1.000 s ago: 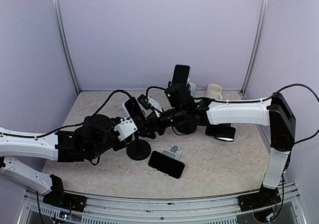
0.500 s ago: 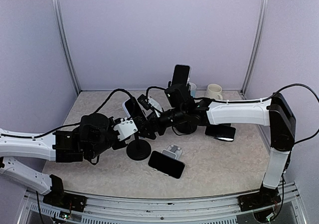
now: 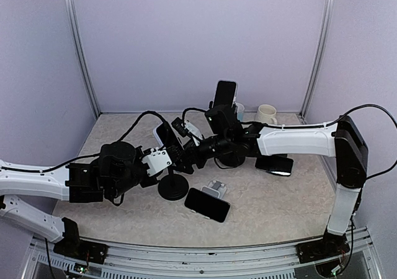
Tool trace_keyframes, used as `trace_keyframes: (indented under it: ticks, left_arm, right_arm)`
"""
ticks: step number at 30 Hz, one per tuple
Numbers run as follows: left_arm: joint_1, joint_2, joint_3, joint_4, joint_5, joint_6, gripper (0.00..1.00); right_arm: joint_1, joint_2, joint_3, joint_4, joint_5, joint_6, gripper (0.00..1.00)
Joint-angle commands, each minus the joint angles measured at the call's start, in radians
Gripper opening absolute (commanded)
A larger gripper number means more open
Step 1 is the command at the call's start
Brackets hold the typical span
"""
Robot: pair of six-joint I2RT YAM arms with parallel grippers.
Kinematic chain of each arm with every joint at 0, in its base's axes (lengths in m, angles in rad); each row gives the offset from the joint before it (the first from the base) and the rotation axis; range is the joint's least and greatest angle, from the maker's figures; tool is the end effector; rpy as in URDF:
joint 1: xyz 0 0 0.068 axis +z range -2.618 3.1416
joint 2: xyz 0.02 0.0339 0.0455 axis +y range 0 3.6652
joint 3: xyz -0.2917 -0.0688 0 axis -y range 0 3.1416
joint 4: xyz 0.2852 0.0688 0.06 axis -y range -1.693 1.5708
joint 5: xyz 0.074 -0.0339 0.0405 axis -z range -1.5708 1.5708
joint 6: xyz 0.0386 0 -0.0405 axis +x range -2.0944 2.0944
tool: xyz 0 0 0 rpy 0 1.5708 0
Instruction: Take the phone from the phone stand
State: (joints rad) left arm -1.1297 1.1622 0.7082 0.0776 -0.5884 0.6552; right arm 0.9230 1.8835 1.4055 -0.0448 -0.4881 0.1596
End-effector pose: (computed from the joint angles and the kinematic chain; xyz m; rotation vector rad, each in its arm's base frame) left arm 0.1412 -0.2489 0.2710 1.2014 1.4579 0.2492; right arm 0.2778 0.3971 0.2592 -1.1239 1.9421 1.1353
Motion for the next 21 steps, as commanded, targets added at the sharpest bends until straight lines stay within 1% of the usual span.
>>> trace_keyframes:
  ticks: [1,4,6,8,10,13,15,21]
  left_arm:
    - [-0.016,-0.009,0.033,0.025,0.008,-0.016,0.08]
    - [-0.017,-0.009,0.034,0.021,0.007,-0.017,0.06]
    - [-0.019,-0.009,0.034,0.018,0.006,-0.019,0.04]
    - [-0.023,-0.013,0.034,0.015,0.007,-0.02,0.02]
    - [-0.025,-0.021,0.032,0.012,0.007,-0.02,0.01]
    - [-0.025,-0.035,0.031,-0.003,0.003,-0.02,0.0]
    - [-0.026,-0.047,0.03,-0.015,0.001,-0.019,0.0]
    - [-0.027,-0.073,0.031,-0.061,0.011,-0.024,0.0]
  right_arm:
    - [0.006,0.029,0.022,0.012,0.021,0.003,0.92]
    - [0.006,0.03,0.025,0.011,0.048,0.007,0.91]
    - [0.006,0.032,0.026,0.01,0.065,0.01,0.87]
    - [0.007,0.032,0.027,0.003,0.083,0.013,0.79]
    - [0.005,0.029,0.024,0.002,0.097,0.015,0.67]
    - [0.001,0.022,0.016,0.007,0.092,0.015,0.55]
    - [-0.005,0.017,0.011,0.009,0.088,0.017,0.5]
    - [-0.034,-0.001,-0.018,0.022,0.077,0.035,0.39]
